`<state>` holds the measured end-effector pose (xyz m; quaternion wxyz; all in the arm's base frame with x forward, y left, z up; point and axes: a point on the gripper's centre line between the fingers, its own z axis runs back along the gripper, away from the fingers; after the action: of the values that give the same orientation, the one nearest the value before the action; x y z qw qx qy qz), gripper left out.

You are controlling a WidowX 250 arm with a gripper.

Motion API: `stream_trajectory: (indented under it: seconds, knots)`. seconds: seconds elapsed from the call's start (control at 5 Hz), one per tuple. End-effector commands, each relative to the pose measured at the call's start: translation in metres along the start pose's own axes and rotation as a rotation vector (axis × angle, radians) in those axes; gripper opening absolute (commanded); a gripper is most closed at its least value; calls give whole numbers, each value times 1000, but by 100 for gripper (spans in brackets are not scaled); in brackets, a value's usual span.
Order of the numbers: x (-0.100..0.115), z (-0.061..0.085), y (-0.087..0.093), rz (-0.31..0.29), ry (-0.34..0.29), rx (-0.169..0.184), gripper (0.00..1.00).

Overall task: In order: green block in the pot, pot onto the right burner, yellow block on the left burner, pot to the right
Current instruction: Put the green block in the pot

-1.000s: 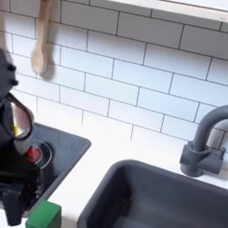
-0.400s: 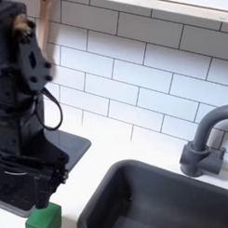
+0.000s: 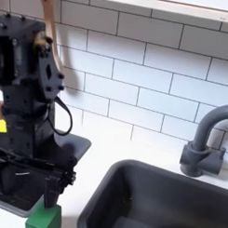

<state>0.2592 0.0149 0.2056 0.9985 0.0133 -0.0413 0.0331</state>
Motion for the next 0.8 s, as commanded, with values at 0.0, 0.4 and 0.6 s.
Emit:
stream_trajectory:
  seconds: [0.0,0.4,0.6]
  knots:
    - [13,-21,-9,-44,30,-1,100]
    - [9,-28,-18,-49,50,-4,100]
    - [7,-35,-16,-36,70,1,100]
